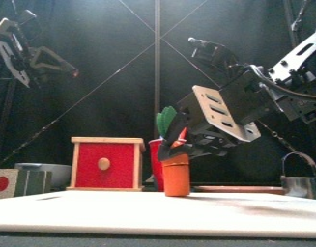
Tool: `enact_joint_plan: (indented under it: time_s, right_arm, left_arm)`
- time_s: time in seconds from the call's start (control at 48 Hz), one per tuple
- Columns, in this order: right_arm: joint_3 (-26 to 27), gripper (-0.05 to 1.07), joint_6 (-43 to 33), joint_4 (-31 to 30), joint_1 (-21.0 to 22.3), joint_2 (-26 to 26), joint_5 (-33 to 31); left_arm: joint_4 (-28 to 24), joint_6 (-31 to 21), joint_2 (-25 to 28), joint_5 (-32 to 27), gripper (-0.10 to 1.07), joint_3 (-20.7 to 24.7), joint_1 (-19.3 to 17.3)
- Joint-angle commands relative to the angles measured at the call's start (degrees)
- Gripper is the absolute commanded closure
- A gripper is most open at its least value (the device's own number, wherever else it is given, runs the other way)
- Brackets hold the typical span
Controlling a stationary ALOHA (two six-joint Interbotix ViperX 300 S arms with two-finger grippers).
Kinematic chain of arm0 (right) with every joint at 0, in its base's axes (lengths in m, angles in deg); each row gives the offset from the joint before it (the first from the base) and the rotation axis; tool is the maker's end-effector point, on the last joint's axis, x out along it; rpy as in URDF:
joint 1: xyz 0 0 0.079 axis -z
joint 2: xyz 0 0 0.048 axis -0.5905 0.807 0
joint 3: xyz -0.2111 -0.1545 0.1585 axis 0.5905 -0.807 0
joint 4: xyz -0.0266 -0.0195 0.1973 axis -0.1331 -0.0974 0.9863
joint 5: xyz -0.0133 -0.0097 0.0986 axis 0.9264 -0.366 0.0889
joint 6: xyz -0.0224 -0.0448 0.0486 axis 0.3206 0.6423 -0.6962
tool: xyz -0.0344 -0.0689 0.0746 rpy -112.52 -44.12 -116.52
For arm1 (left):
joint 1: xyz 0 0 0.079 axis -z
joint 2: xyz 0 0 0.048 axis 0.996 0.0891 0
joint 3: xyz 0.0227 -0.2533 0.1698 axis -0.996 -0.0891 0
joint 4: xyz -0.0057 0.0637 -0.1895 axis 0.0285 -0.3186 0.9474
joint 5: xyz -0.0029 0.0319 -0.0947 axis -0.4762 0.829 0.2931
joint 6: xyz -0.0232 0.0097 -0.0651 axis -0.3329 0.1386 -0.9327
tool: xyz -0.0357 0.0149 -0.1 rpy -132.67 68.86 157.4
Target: Stand carrot upright
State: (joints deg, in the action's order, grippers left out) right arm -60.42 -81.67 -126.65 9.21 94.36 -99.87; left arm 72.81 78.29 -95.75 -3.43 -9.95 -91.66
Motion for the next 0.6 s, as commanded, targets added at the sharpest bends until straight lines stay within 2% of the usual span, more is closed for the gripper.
enact_joint_plan:
  time_s: [0.0,0.312,0.583]
  right_arm:
    - [0.18,0.42,-0.09,0.88,-0.18,-1.05,0.26]
    - [-0.26,0.38,0.09,0.62,-0.79,-1.14,0.35]
    - [-0.18,0.26,0.26,0.70,-0.88,-1.76,0.53]
  left_arm:
    - [0.00,0.00,0.18,0.53,0.96,1.49,-0.18]
    - [0.09,0.00,0.18,0.53,0.96,1.41,-0.18]
    - [0.26,0.00,0.18,0.53,0.96,1.41,-0.18]
